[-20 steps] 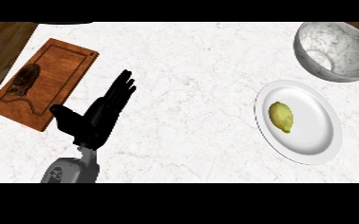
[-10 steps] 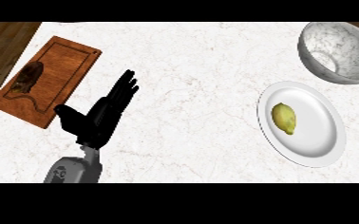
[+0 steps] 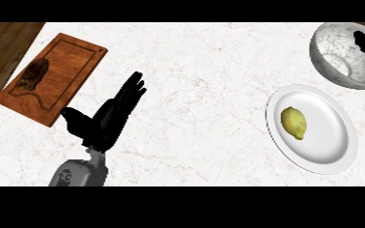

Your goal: Pick the bell pepper from the plate and place it in the bowl

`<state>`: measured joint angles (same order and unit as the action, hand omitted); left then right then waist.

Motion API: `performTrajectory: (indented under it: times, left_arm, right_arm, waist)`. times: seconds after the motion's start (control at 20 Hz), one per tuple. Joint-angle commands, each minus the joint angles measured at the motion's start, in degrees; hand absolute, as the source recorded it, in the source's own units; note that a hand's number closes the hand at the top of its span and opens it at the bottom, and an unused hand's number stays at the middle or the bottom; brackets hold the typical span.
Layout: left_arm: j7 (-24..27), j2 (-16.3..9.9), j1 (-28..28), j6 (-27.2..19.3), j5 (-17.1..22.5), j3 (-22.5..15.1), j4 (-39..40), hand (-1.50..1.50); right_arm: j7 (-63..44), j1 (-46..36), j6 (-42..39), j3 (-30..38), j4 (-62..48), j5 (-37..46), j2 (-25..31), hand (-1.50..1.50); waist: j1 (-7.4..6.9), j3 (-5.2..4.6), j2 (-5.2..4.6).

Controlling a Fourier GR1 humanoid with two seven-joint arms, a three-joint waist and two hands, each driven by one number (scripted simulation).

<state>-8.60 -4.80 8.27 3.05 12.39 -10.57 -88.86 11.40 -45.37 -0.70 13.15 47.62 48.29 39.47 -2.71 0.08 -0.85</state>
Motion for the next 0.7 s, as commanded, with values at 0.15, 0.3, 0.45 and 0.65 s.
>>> performTrajectory:
  times: [0.15,0.3,0.45,0.65]
  left_arm:
    - [-0.1,0.2,0.5,0.9,-0.4,-1.0,-0.3,0.0]
    - [-2.2,1.6,2.1,-1.1,-1.1,-1.5,-1.3,0.0]
    - [-0.8,-0.5,0.4,1.8,0.7,0.1,-0.9,0.0]
    - [-0.5,0.4,1.2,0.6,-0.9,-0.8,-0.7,0.0]
  right_arm:
    - [-0.9,-5.7,4.9,-3.1,-19.5,8.7,1.1,1.5]
    - [-2.4,-7.6,5.6,0.5,-25.9,6.5,1.2,-1.5]
    - [0.4,-10.5,4.2,2.2,-29.8,4.5,0.1,-1.5]
    - [5.6,-11.3,5.2,7.2,-31.8,-0.7,-1.2,-1.5]
  waist:
    - [-2.39,0.06,-0.97]
    - [-2.6,0.2,-1.14]
    - [-2.28,0.15,-0.88]
    - [-2.69,0.3,-1.21]
